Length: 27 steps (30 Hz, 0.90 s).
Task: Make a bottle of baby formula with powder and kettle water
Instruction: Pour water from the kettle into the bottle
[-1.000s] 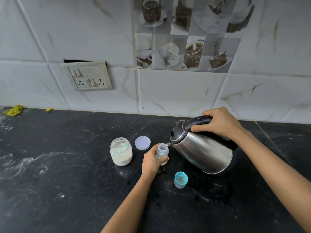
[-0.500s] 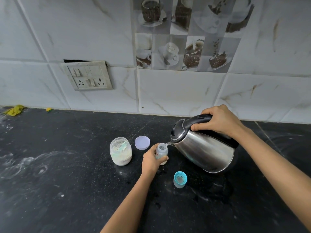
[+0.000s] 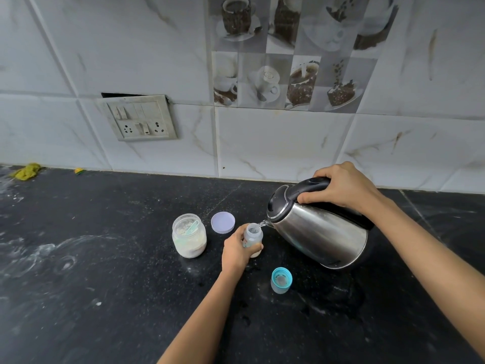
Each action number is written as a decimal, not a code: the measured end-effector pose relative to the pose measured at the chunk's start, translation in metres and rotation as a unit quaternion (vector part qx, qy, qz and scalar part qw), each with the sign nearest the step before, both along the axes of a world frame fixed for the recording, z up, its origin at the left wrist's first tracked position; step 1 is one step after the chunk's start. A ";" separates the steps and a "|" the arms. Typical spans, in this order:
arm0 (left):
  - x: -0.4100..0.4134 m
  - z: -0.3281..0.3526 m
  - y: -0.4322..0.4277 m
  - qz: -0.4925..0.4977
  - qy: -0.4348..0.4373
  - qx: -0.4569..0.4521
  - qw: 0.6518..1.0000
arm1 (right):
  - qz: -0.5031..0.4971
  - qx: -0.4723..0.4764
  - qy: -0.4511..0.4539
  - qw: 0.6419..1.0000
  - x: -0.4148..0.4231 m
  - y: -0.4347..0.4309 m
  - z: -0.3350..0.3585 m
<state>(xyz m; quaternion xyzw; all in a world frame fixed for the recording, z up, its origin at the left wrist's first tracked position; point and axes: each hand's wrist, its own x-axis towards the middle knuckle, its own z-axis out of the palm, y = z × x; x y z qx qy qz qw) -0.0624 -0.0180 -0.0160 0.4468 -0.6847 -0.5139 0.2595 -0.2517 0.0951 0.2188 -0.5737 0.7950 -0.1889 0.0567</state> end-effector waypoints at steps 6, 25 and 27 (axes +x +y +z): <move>0.000 0.001 0.001 0.003 0.003 0.006 1.000 | 0.005 -0.001 -0.003 1.000 0.001 -0.001 0.001; 0.001 0.004 0.002 0.002 0.003 0.008 1.000 | 0.010 0.000 0.012 1.000 0.004 -0.004 0.005; 0.001 0.006 0.003 0.003 0.006 0.006 1.000 | 0.009 0.000 0.012 1.000 0.003 -0.003 0.004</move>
